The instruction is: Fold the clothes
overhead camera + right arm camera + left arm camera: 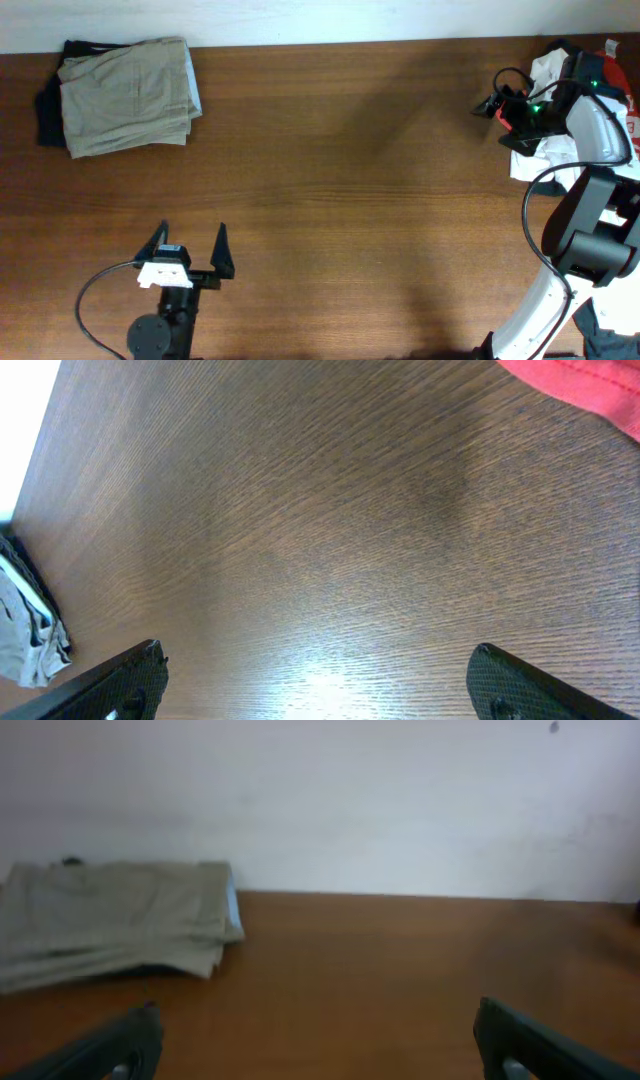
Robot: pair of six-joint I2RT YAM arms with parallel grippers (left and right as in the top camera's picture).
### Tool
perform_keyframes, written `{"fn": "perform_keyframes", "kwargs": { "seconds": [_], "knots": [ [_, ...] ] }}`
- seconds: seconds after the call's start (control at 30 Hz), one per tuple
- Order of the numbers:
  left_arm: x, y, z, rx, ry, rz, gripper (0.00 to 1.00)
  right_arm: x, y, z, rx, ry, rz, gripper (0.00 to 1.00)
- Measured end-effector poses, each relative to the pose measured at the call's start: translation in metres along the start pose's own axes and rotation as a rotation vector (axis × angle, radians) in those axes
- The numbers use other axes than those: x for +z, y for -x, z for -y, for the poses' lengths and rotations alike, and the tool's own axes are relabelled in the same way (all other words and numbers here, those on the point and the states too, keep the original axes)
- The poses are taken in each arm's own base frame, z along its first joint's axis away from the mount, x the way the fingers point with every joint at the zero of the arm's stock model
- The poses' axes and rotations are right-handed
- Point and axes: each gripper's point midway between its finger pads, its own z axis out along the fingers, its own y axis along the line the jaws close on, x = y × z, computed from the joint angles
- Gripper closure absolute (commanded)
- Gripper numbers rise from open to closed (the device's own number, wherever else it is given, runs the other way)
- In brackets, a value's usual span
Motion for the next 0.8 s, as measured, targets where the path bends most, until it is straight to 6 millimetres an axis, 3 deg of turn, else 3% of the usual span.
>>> {"fn": "perform_keyframes", "kwargs": {
  "seconds": [0.1, 0.67, 0.73, 0.77, 0.8],
  "knots": [
    [-0.001, -0.021, -0.006, -0.093, 0.06, -0.079, 0.01, 0.0, 0.0, 0.0, 0.0, 0.0, 0.0, 0.01],
    [-0.001, -0.021, -0.01, -0.1, 0.087, -0.075, 0.01, -0.007, 0.001, -0.007, -0.014, 0.004, 0.014, 0.01],
    [-0.001, -0.021, -0.01, -0.1, 0.087, -0.075, 0.01, -0.054, 0.0, -0.055, -0.116, 0.036, 0.114, 0.01],
    [-0.001, -0.021, -0.01, -0.1, 0.087, -0.076, 0.01, -0.09, -0.009, -0.098, -0.208, 0.078, 0.19, 0.01],
    [-0.001, -0.021, -0.01, -0.1, 0.087, -0.075, 0.01, -0.139, -0.035, -0.155, -0.339, 0.144, 0.279, 0.01]
  ]
}}
